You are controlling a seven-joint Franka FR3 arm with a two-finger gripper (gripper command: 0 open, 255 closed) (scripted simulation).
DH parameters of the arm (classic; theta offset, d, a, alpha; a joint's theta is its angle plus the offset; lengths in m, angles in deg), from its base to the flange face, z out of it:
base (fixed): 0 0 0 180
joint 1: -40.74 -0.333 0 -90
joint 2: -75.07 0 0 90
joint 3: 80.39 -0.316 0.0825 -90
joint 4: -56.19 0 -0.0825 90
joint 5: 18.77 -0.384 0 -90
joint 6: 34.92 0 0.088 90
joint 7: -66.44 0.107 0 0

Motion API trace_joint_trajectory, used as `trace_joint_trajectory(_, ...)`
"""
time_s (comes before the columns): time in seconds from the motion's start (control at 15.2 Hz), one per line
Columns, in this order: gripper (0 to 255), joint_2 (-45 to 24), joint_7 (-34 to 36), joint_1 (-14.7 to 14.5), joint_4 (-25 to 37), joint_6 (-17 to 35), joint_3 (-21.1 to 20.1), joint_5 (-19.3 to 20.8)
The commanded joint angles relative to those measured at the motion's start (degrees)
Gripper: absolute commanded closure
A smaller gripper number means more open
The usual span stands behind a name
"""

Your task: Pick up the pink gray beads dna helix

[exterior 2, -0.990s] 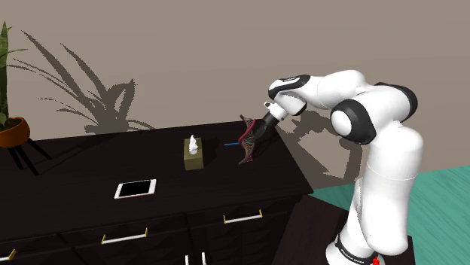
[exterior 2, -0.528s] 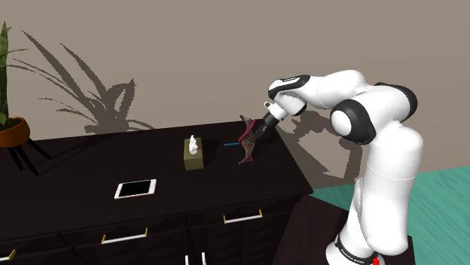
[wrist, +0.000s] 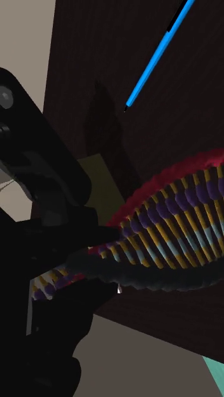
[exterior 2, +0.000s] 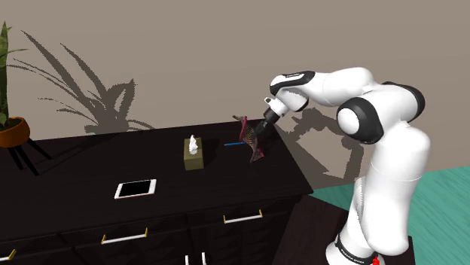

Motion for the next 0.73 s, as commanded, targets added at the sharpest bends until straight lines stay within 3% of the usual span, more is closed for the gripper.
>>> trace_joint_trajectory(0.0, 255, 1.12, 1.5, -0.37, 0.6, -0.29, 0.17, 1.22)
trace_joint_trajectory(0.66, 255, 5.1, 6.95, -1.25, 3.25, -1.97, 0.52, 5.74)
